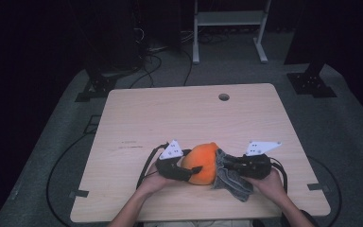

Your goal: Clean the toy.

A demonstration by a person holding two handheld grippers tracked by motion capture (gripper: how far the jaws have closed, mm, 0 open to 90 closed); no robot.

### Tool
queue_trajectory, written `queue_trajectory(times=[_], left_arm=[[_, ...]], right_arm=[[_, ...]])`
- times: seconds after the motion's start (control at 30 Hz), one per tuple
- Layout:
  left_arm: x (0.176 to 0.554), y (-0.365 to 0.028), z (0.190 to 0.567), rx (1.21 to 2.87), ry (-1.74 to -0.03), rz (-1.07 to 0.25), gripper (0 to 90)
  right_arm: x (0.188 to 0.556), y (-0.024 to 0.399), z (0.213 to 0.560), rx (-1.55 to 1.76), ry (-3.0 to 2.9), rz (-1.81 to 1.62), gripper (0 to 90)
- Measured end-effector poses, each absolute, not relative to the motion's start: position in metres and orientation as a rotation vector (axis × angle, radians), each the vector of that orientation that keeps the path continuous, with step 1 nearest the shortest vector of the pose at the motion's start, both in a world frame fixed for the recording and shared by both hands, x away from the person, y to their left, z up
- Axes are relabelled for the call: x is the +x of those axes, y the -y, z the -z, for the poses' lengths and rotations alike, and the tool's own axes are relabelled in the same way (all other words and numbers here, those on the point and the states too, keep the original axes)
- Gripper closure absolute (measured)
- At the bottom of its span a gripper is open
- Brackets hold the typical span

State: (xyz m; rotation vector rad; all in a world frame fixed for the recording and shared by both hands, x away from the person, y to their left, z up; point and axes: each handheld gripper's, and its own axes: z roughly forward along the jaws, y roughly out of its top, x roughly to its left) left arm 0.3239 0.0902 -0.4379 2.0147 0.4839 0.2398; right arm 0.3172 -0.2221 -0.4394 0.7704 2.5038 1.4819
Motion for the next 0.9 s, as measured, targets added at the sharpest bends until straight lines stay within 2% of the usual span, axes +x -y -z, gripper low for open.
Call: queue_trajectory(times=[0.1,0.37,0.63,0.9], left_arm=[[0.324,-0.091,0.439,2.015,-0.465,-0.238,28.8],[0.32,-0.093,0.44,2.048,-0.403,-0.248,30.5],[0.321,-0.095,0.442,2.043,-0.394,-0.235,30.8],[0.319,-0.094,0.441,2.048,-0.373,-0.241,30.9]], right_arm=[[0.32,0.23,0.444,0.833,-2.504,-1.455,77.9],[0.324,0.218,0.426,0.78,-2.457,-1.614,77.9],[0.332,0.234,0.448,0.913,-2.546,-1.49,77.9],[0.338,0.221,0.429,0.827,-2.474,-1.611,77.8]])
